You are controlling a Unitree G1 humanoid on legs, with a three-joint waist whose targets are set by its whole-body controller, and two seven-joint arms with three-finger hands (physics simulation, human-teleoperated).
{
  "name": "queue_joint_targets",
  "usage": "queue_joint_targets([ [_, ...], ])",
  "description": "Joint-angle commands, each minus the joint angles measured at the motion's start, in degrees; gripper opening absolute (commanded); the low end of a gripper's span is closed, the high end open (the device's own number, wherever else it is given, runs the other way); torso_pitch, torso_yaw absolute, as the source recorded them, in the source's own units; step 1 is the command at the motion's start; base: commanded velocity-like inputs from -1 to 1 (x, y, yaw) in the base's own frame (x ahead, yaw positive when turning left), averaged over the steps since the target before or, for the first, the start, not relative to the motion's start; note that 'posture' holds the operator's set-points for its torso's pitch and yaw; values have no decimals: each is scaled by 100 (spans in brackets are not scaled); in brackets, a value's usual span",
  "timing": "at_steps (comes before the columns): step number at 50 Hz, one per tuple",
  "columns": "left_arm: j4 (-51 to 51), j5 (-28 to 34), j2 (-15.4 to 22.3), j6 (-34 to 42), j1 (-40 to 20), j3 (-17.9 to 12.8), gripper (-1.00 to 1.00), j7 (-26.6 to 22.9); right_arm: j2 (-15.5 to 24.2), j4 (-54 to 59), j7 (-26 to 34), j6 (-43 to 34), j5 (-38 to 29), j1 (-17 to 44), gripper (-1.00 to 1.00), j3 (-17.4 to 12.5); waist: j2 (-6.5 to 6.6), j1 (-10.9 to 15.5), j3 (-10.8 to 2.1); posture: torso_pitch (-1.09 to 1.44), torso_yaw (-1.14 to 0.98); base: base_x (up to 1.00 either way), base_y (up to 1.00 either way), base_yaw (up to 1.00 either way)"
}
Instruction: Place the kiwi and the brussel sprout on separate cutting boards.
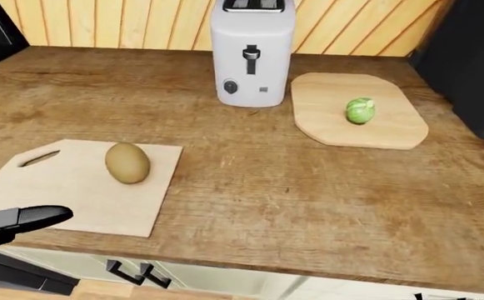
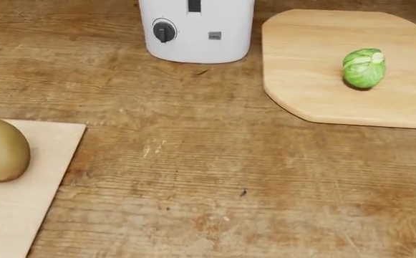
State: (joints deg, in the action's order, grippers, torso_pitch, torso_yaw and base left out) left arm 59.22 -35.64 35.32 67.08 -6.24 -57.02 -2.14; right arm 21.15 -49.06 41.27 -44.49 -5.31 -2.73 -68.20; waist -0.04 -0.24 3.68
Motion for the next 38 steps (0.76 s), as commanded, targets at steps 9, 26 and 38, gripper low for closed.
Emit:
queue_joint_targets([
  [9,78,-1029,328,-366,346,-1130,100,629,101,66,-310,686,-61,-151,100,-470,5,1,-40,0,0,0,0,0],
  [26,-62,-840,-150,-575,412,-2218,100,812,533,334,-1027,645,308,1,100,-1144,-8,-7,-1,0,0,0,0,0],
  [38,-837,-2569,-78,-1927,1382,-3581,100,2158,1444,442,-2047,62,1762,270,100,-2039,-50,4,61,0,0,0,0,0],
])
